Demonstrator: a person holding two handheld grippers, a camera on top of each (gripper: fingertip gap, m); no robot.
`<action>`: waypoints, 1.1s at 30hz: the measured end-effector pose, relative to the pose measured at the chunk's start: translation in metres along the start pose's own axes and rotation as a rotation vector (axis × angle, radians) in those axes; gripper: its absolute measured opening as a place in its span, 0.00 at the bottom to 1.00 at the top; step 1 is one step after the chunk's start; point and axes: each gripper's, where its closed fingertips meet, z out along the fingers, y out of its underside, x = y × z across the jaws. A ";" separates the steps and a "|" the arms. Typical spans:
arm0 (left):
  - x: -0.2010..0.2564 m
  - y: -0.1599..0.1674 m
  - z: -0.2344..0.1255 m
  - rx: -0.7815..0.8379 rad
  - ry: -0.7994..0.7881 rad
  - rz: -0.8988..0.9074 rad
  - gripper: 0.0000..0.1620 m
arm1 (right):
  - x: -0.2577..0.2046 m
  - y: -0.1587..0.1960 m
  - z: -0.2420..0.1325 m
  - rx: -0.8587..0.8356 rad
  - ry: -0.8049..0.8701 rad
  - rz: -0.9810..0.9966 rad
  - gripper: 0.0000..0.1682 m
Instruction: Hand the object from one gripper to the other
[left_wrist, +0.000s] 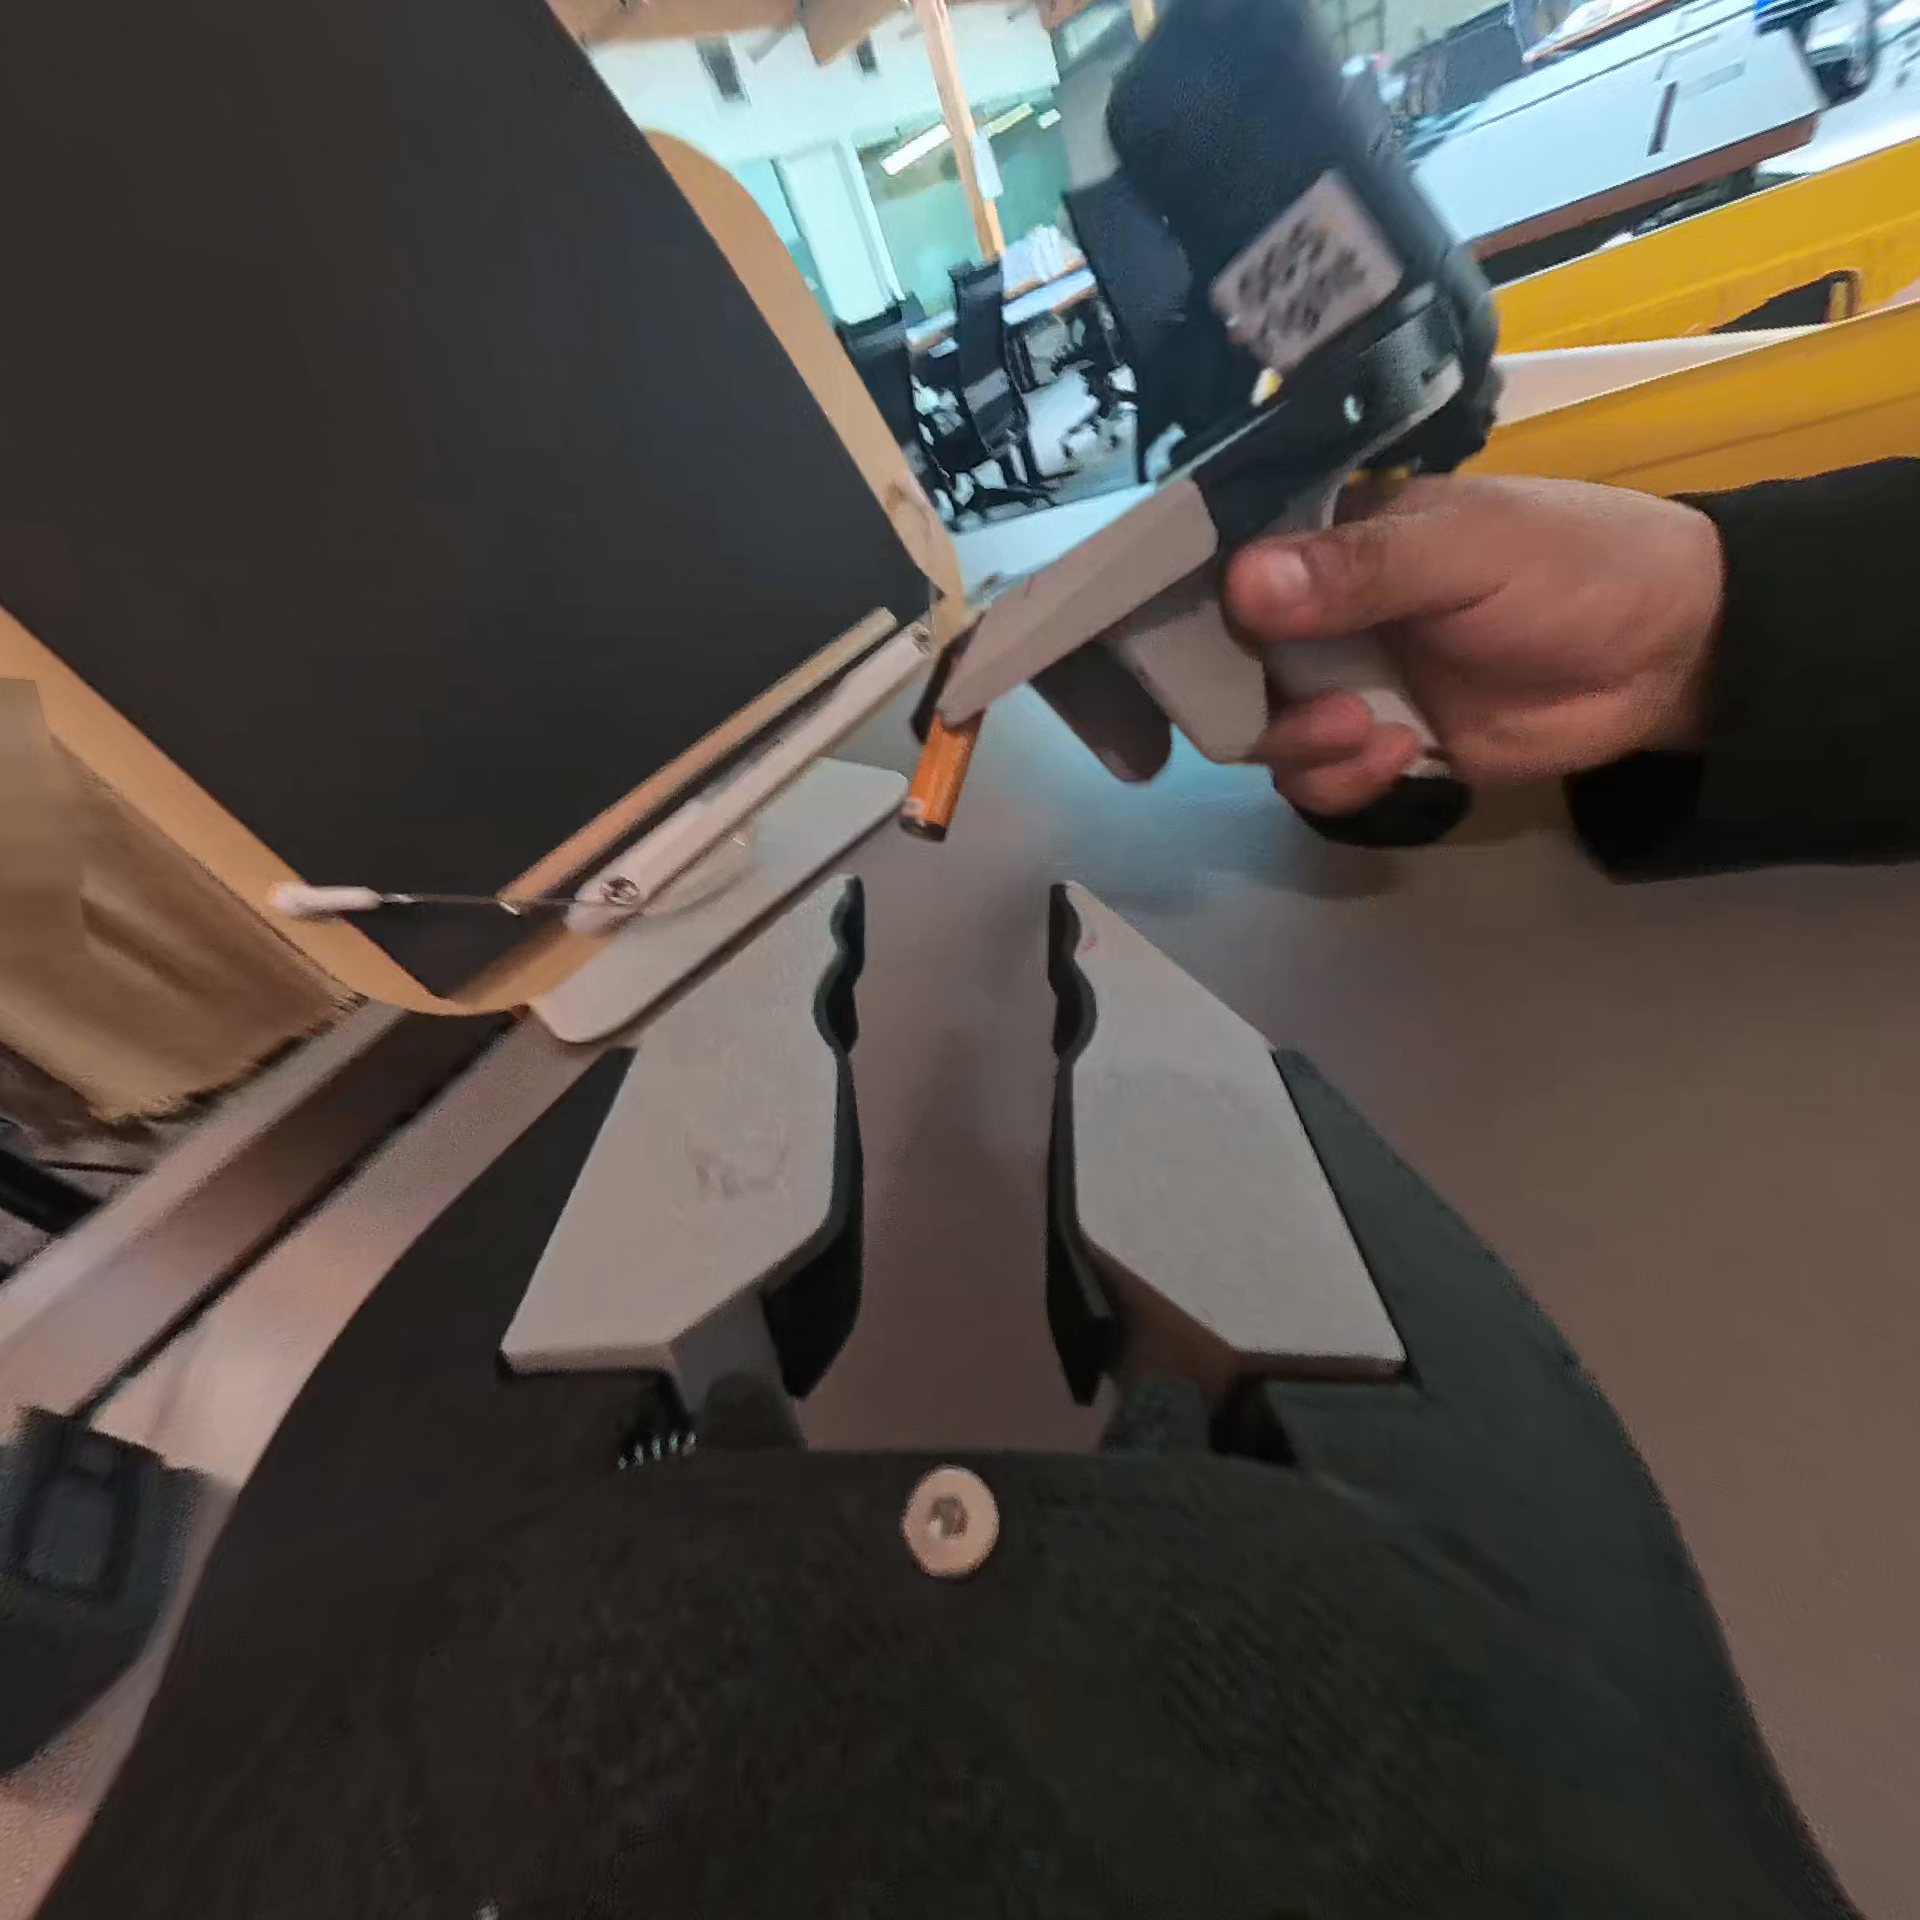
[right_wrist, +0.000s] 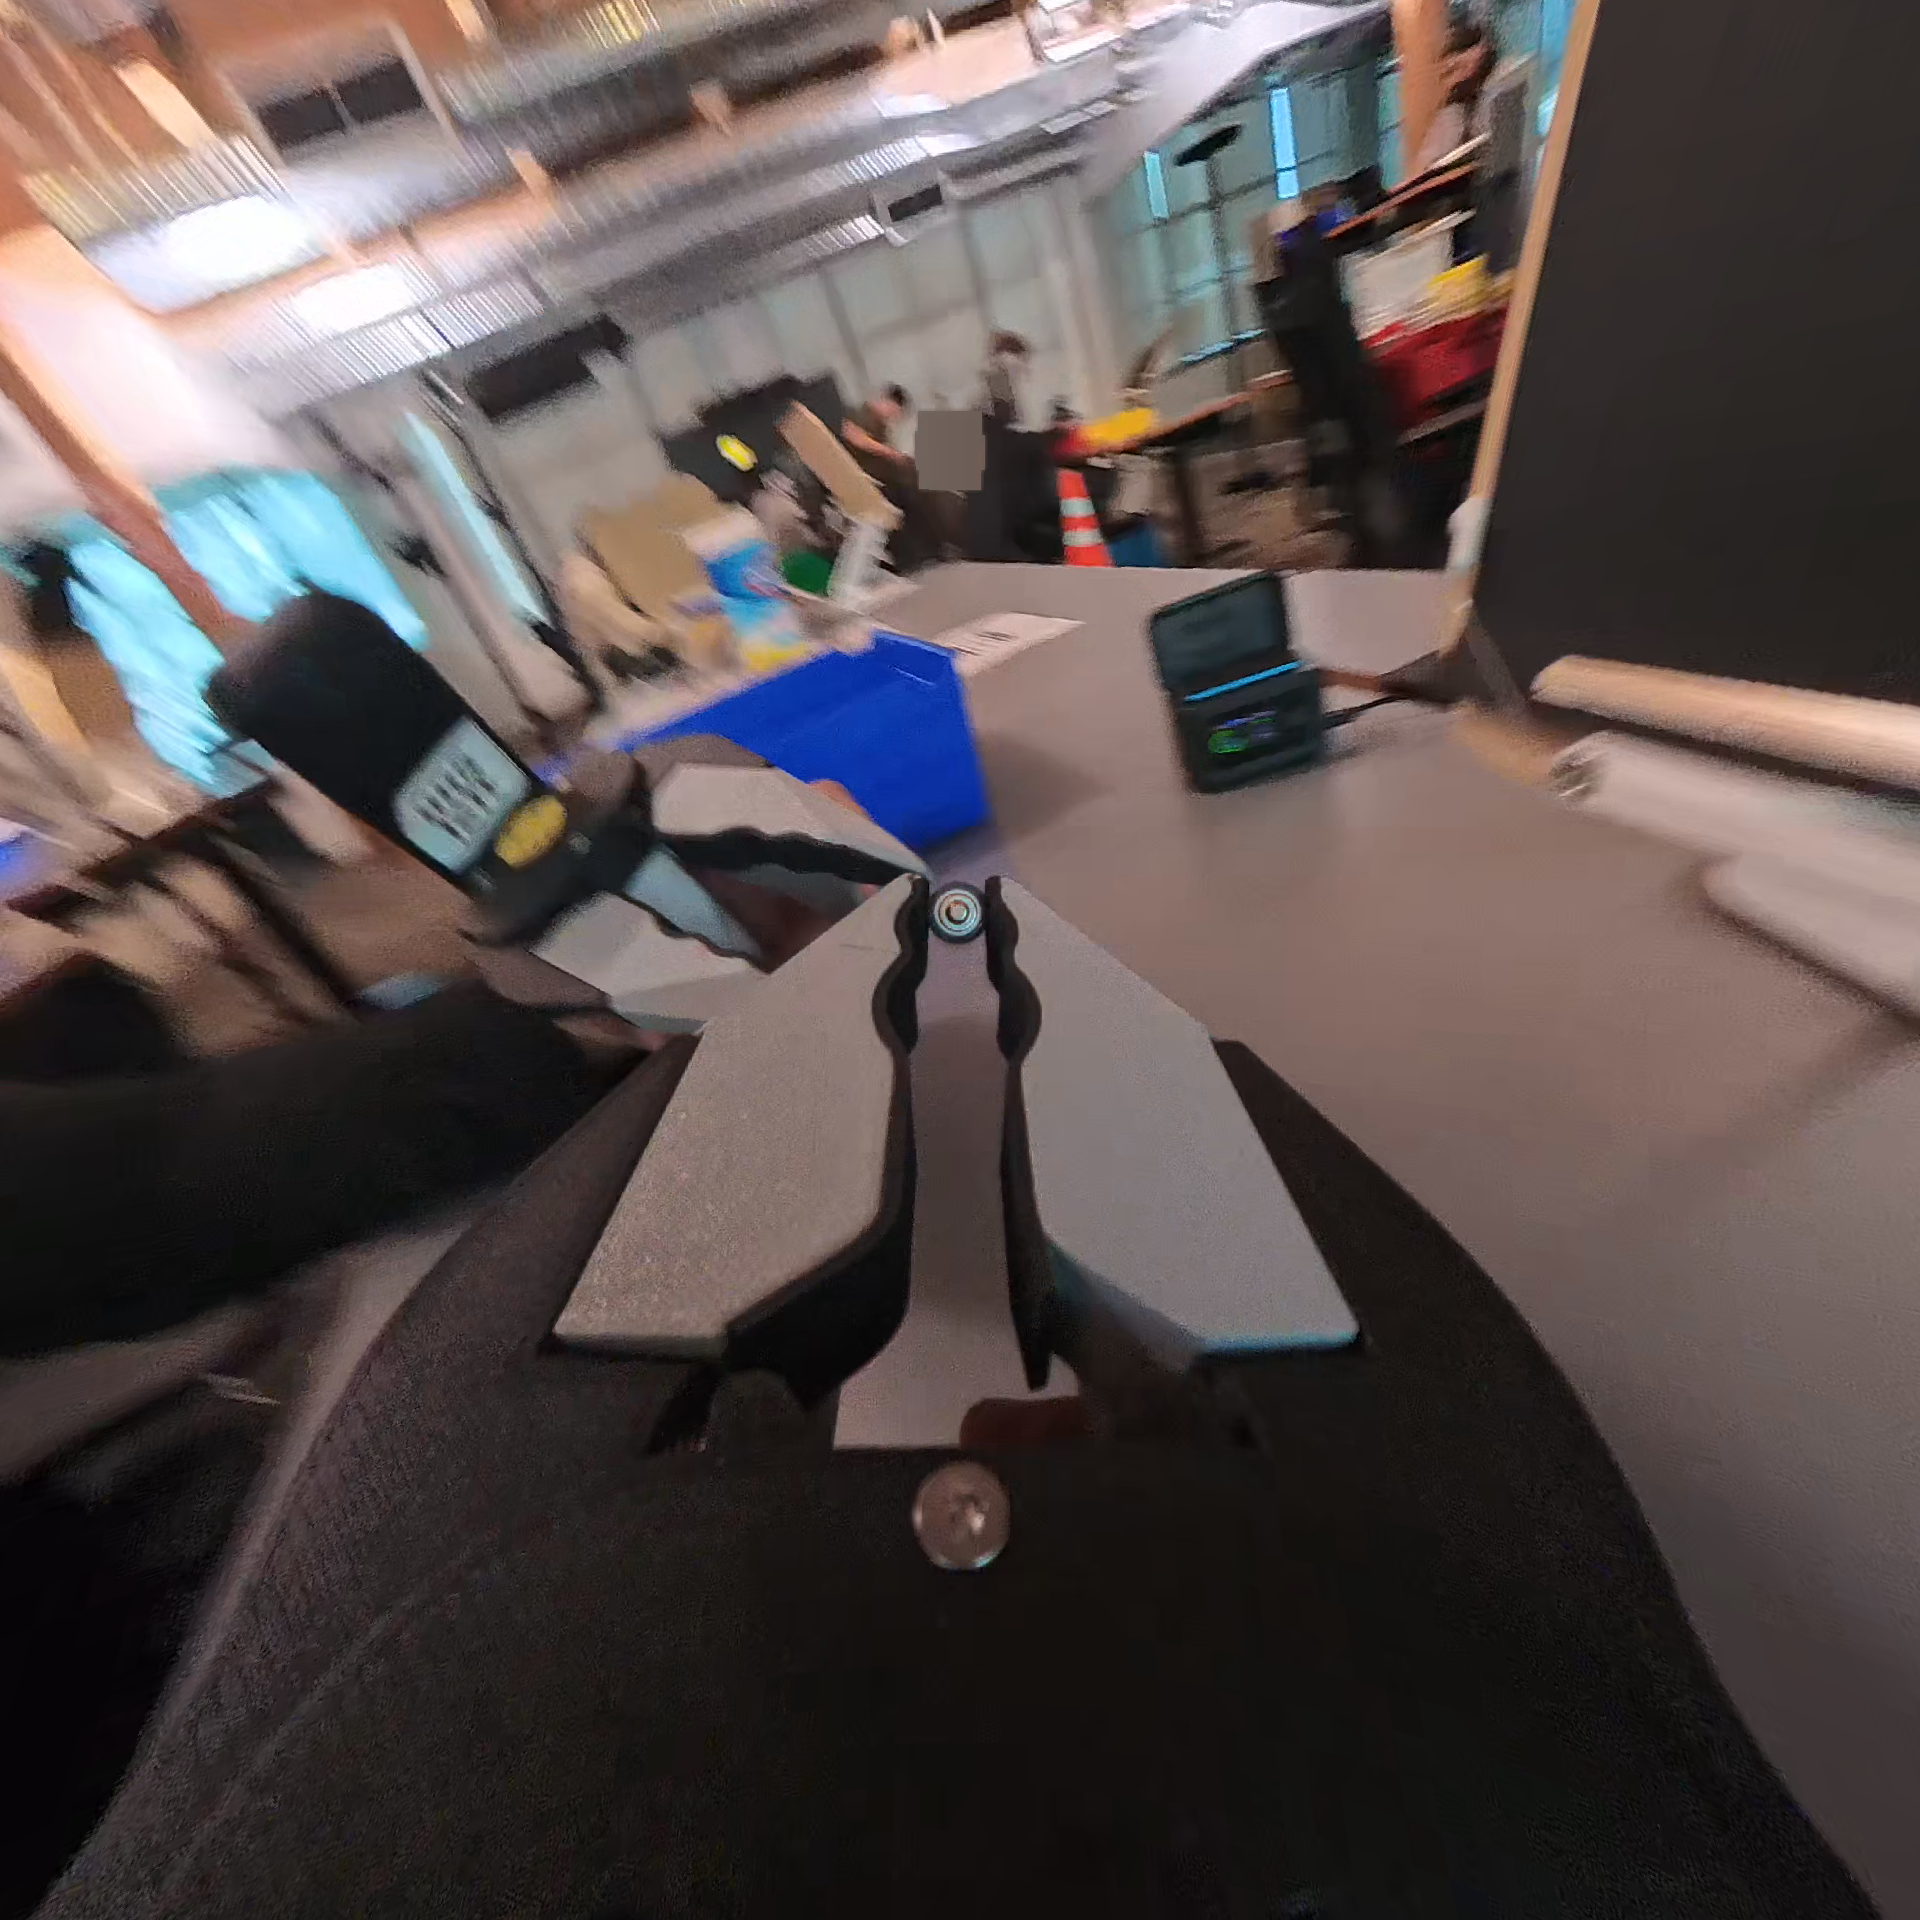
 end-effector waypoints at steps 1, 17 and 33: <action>0.003 0.004 0.001 -0.021 0.041 -0.045 0.20 | 0.002 0.000 -0.002 -0.030 0.060 -0.118 0.04; -0.007 0.011 -0.006 -0.002 0.381 -1.039 0.19 | -0.016 0.015 0.007 -0.265 0.449 -1.360 0.04; 0.000 0.004 0.000 0.061 0.458 -1.254 0.10 | -0.033 0.039 0.030 -0.325 0.543 -1.884 0.04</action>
